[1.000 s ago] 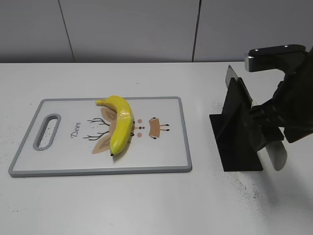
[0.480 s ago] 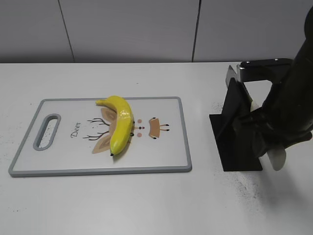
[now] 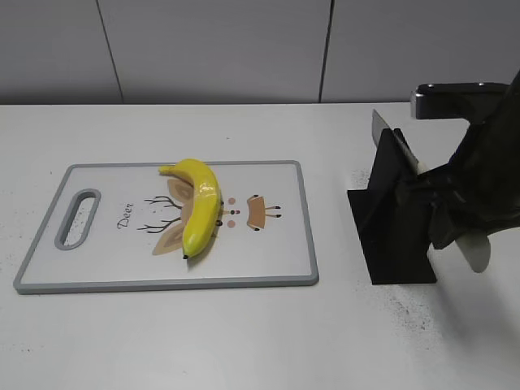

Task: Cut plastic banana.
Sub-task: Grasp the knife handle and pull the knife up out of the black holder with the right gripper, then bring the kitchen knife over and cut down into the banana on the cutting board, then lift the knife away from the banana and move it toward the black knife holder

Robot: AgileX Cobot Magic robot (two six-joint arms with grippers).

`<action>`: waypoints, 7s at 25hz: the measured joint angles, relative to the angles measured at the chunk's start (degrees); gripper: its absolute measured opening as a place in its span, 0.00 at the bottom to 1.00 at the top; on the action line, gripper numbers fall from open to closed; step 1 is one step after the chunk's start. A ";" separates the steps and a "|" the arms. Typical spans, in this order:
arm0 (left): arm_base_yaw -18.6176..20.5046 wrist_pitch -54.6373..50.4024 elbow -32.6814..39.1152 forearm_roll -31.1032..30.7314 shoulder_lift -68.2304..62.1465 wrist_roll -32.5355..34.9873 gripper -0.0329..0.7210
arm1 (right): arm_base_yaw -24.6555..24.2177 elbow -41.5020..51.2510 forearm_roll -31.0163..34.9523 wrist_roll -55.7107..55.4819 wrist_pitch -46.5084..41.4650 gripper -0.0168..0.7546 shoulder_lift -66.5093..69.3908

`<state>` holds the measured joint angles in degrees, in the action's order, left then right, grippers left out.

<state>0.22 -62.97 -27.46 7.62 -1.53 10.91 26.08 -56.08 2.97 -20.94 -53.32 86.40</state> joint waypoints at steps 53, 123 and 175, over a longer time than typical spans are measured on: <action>-14.48 6.65 -28.28 4.45 -54.70 38.55 0.75 | 0.00 -25.37 10.85 76.16 -7.85 0.23 6.92; -23.26 14.45 -53.07 2.62 -102.67 52.55 0.04 | -0.18 -40.77 8.15 78.75 -6.88 0.28 27.27; -10.79 9.46 -53.32 -2.33 -87.13 16.58 0.83 | -0.85 -40.78 7.41 47.75 -3.52 0.23 24.39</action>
<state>-10.58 -53.51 -80.78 5.29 -88.66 27.49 25.23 -96.86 10.38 26.81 -56.84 110.79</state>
